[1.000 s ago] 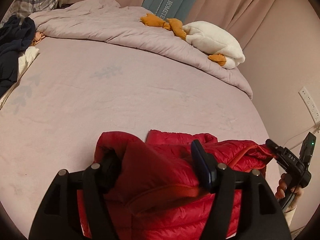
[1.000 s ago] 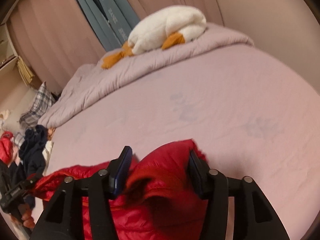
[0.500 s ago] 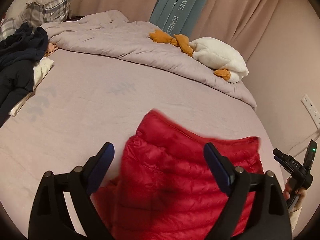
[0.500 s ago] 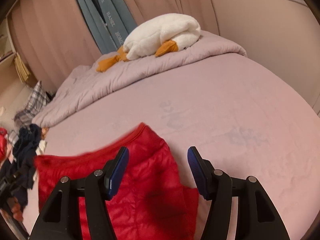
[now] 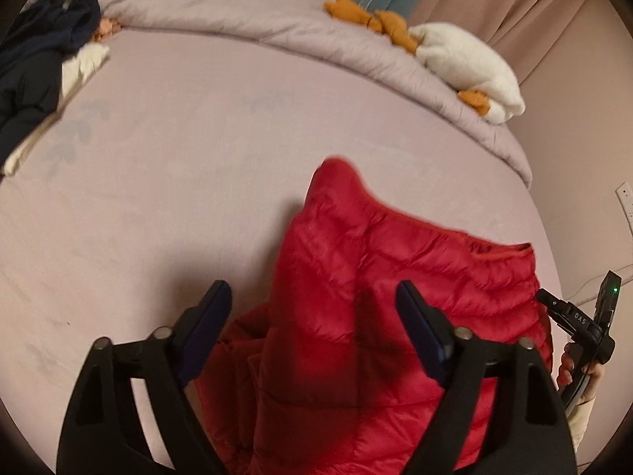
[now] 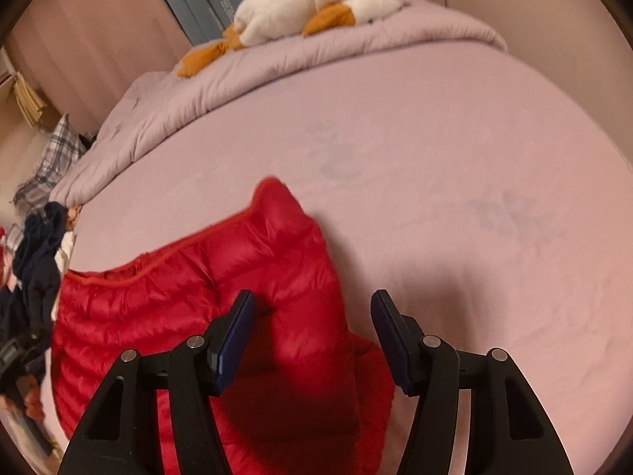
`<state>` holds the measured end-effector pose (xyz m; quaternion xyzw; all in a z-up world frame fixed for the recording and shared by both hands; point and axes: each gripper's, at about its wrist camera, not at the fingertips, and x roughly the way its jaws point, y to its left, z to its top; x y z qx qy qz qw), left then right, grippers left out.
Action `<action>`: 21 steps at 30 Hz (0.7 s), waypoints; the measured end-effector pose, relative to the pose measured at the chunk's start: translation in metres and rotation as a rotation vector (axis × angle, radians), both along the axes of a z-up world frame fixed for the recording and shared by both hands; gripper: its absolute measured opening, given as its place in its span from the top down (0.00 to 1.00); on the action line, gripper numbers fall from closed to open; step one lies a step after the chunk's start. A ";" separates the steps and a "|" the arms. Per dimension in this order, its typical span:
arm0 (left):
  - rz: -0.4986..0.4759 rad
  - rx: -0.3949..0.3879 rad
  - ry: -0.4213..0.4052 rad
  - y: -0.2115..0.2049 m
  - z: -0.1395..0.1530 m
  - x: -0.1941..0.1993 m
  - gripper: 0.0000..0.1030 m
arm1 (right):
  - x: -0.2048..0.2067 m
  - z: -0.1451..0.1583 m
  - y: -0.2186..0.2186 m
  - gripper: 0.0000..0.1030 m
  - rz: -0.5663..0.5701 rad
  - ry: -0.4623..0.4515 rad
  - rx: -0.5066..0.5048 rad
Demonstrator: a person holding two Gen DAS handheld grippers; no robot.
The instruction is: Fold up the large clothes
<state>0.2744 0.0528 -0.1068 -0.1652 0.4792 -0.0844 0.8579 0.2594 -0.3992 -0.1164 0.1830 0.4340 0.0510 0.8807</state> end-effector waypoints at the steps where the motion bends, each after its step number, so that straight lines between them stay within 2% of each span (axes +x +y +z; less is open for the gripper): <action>1: -0.003 -0.005 0.013 0.000 -0.003 0.001 0.32 | 0.001 -0.004 -0.001 0.42 0.011 0.007 0.024; 2: -0.010 -0.016 0.047 0.000 -0.010 0.003 0.38 | 0.001 -0.006 -0.001 0.42 0.017 0.012 0.037; 3: -0.016 -0.028 0.068 0.000 -0.014 0.005 0.54 | 0.001 -0.007 -0.001 0.47 0.021 0.016 0.050; 4: -0.032 -0.046 0.087 -0.002 -0.018 0.006 0.67 | 0.001 -0.009 -0.001 0.63 0.028 0.016 0.062; 5: -0.041 -0.054 0.085 -0.003 -0.020 0.006 0.70 | 0.001 -0.010 0.000 0.70 0.042 0.014 0.080; 7: -0.022 -0.016 0.044 -0.007 -0.015 0.003 0.86 | -0.001 -0.007 0.002 0.88 0.041 0.000 0.073; 13: 0.042 -0.011 -0.062 -0.003 0.019 -0.001 0.90 | -0.007 0.041 0.002 0.93 0.011 -0.156 0.075; 16: 0.049 0.008 -0.116 -0.004 0.033 0.002 0.90 | -0.005 0.056 0.009 0.93 -0.007 -0.200 0.006; 19: 0.059 0.050 -0.123 -0.007 0.031 0.011 0.89 | 0.007 0.048 0.015 0.93 -0.006 -0.172 -0.025; 21: 0.064 0.088 -0.071 -0.007 0.015 0.019 0.89 | 0.015 0.033 0.014 0.93 -0.009 -0.126 -0.024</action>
